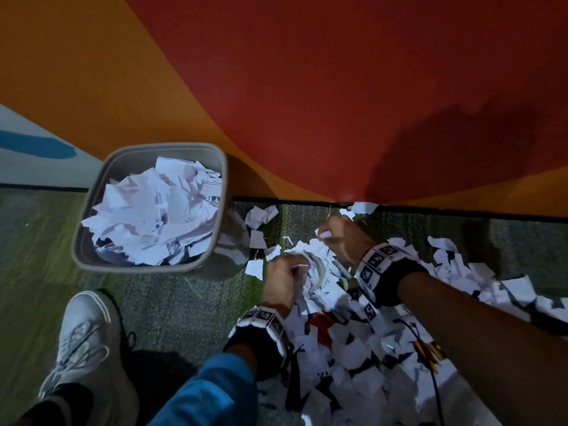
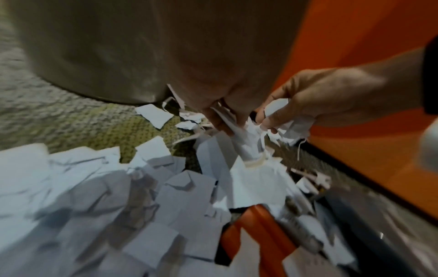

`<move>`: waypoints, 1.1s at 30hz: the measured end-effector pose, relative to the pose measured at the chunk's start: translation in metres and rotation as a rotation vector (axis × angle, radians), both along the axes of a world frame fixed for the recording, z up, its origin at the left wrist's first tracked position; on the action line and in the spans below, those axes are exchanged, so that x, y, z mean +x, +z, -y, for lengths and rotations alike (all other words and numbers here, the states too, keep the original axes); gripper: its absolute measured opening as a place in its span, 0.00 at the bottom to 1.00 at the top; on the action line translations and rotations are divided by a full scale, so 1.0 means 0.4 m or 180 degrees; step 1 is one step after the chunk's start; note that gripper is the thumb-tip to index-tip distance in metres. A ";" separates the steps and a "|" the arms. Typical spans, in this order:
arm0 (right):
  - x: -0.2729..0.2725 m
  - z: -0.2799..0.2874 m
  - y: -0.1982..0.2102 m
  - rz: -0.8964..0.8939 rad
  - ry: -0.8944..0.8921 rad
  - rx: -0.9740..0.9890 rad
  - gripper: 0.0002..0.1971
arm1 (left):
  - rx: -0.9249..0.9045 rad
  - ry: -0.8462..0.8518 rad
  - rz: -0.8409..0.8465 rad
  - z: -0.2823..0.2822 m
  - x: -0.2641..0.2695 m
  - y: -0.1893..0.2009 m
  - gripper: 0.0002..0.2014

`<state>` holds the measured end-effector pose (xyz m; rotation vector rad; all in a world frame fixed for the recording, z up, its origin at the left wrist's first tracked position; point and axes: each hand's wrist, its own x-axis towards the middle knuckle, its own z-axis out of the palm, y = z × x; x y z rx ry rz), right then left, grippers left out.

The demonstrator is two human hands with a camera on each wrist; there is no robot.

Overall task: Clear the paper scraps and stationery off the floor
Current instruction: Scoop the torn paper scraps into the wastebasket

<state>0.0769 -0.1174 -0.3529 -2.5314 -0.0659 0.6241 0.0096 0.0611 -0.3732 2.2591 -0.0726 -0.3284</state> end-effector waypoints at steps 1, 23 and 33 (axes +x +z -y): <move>0.014 -0.021 0.012 -0.0040 -0.0002 0.0060 0.21 | -0.0285 0.0298 0.0027 -0.021 -0.011 -0.003 0.13; 0.114 -0.313 -0.099 0.0267 0.1108 -0.0561 0.25 | -0.0216 0.2210 0.0083 -0.136 -0.074 -0.119 0.19; -0.064 -0.221 -0.011 -0.0297 0.2197 -0.0491 0.23 | -0.0272 0.1607 -0.0520 -0.195 -0.091 -0.086 0.04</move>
